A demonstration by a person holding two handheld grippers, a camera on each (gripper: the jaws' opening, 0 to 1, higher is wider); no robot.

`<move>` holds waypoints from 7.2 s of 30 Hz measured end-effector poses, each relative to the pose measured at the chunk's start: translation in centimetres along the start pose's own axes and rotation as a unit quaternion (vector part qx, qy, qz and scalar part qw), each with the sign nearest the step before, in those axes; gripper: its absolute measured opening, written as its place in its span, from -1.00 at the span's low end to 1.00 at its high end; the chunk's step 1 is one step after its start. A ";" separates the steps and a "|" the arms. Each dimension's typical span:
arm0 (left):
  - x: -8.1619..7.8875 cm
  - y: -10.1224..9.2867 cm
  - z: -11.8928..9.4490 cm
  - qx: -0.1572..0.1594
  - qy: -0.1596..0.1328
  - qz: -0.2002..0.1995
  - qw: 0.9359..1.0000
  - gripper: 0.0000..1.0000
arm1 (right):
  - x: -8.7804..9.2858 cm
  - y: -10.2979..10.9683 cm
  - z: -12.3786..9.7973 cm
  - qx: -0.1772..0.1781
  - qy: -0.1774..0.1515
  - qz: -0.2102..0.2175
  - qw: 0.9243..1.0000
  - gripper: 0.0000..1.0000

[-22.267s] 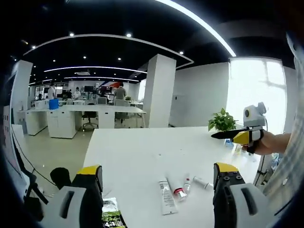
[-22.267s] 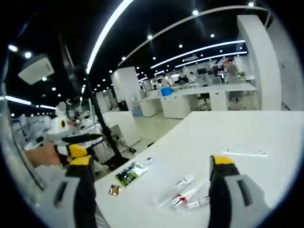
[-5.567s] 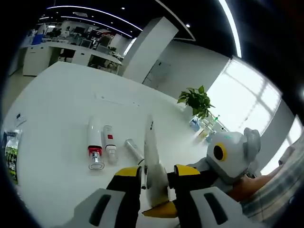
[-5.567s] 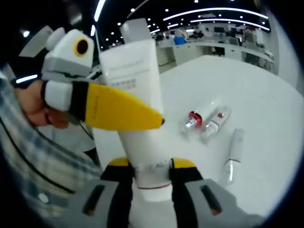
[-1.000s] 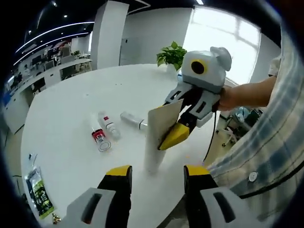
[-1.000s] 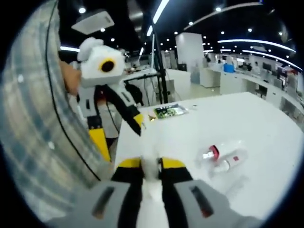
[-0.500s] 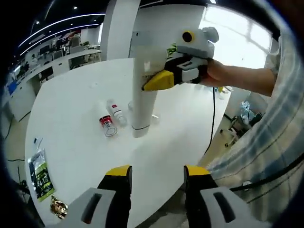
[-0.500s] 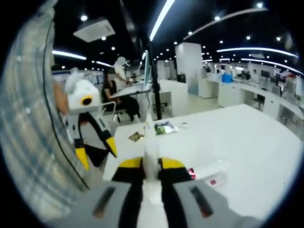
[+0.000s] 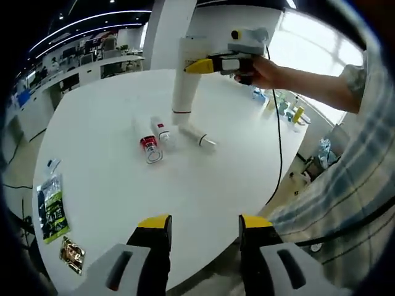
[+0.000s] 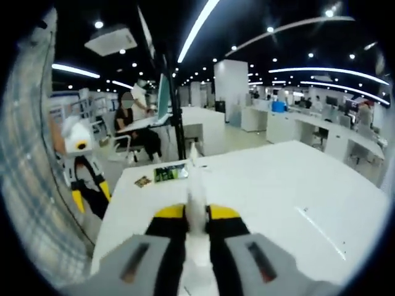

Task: Arrange the skincare products in the storage area until every visible bottle or jar stands upright without overlapping.

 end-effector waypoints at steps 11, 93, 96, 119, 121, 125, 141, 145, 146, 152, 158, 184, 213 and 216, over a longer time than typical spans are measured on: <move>0.5 0.7 0.2 -0.010 0.006 -0.014 1.000 -0.12 | 1.1 -5.6 0.8 0.007 0.013 -0.005 1.000 -0.79; 0.6 1.7 0.6 -0.070 0.023 0.036 0.997 -0.11 | 12.0 -10.1 -0.7 0.068 0.062 0.187 0.978 -0.24; 0.3 1.2 0.7 -0.068 0.014 0.038 0.997 -0.11 | 12.9 -7.9 -0.9 0.077 0.077 0.206 0.972 -0.24; 1.8 0.0 -0.8 -0.094 -0.016 0.053 0.994 -0.11 | 18.0 2.6 1.0 0.154 0.229 0.253 0.927 -0.32; 2.2 -0.1 -1.0 -0.095 -0.017 0.053 0.994 -0.11 | 18.3 2.4 0.9 0.157 0.243 0.240 0.927 -0.39; 2.1 0.2 -1.6 -0.110 -0.028 0.055 0.992 -0.12 | 18.4 2.4 1.1 0.151 0.259 0.223 0.927 -0.50; -0.4 0.2 -0.8 -0.078 -0.063 0.054 0.993 -0.11 | 17.0 4.0 -0.9 0.139 0.238 0.193 0.942 -0.59; -2.2 0.2 -0.5 -0.064 -0.092 0.037 0.993 -0.11 | 14.1 4.9 -1.4 0.119 0.198 0.155 0.961 -0.59; -3.0 0.0 -0.3 -0.050 -0.106 0.020 0.993 -0.11 | 13.2 5.4 -1.6 0.106 0.194 0.130 0.967 -0.60; -6.3 -0.6 0.9 0.014 -0.147 -0.060 0.987 -0.03 | 9.2 9.9 -2.0 -0.003 0.143 0.103 0.984 -0.59; -7.9 -2.9 1.5 0.129 -0.135 -0.129 0.974 -0.01 | 6.9 12.8 -2.6 -0.068 0.118 0.020 0.991 -0.59; -7.7 -6.4 1.3 0.249 -0.095 -0.218 0.939 -0.56 | 3.6 18.7 -1.7 -0.214 0.082 -0.056 0.972 -0.57; -7.7 -5.7 2.0 0.229 -0.079 -0.240 0.940 -0.56 | 4.3 18.2 -0.8 -0.200 0.126 -0.091 0.967 -0.57; -7.4 -5.5 2.0 0.213 -0.082 -0.228 0.947 -0.56 | 3.9 17.7 -0.8 -0.186 0.115 -0.063 0.974 -0.54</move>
Point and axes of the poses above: the point that each gripper's makers call its tool centre point, and the gripper's own axes: z roughly forward along the fingers, y roughly to its left, x roughly out of its underside, the point moved 2 cm from there along -z, roughly backward along the fingers, and after that the axes turned 5 degrees about -z, right-handed, at the moved point
